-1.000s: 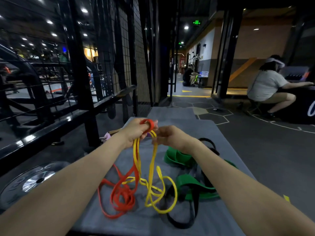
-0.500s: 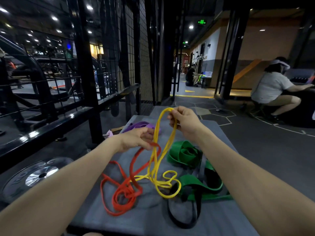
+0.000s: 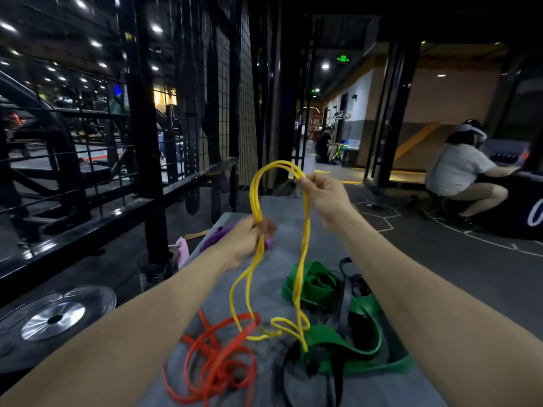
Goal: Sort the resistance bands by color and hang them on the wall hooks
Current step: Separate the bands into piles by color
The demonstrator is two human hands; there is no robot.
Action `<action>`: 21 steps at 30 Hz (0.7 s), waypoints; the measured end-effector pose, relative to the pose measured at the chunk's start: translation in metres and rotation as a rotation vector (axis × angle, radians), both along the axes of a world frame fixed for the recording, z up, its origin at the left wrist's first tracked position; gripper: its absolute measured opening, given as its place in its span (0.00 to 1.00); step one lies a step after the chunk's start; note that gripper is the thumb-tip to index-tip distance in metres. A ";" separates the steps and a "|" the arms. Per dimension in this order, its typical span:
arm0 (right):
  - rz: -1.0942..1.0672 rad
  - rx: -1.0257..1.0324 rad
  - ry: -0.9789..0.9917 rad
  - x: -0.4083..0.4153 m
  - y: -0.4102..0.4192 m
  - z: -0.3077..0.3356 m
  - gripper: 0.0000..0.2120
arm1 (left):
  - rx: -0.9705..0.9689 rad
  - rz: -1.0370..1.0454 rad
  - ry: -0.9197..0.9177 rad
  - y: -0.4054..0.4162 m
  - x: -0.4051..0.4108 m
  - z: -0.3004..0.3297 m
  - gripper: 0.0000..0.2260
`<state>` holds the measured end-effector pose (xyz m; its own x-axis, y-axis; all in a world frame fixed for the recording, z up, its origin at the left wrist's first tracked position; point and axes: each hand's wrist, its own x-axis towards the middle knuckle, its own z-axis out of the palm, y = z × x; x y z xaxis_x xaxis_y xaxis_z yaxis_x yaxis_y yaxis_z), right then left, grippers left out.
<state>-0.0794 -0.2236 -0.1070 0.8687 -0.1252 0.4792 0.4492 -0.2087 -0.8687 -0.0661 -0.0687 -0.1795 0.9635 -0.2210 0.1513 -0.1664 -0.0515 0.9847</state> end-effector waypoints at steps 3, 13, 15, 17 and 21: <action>0.035 0.100 0.046 0.011 0.012 -0.005 0.12 | -0.152 -0.131 0.056 -0.024 -0.006 0.006 0.06; -0.100 0.504 0.017 0.028 -0.039 0.014 0.14 | 0.311 -0.213 0.081 -0.017 0.004 -0.039 0.08; -0.171 0.499 0.017 0.026 -0.056 0.004 0.15 | 0.373 -0.120 0.096 -0.004 0.010 -0.051 0.07; -0.261 0.399 0.065 0.027 -0.073 -0.011 0.14 | 0.331 -0.032 0.122 0.005 0.013 -0.053 0.08; -0.377 -0.162 0.314 0.032 -0.099 -0.048 0.14 | 0.040 0.025 0.186 0.009 0.019 -0.030 0.08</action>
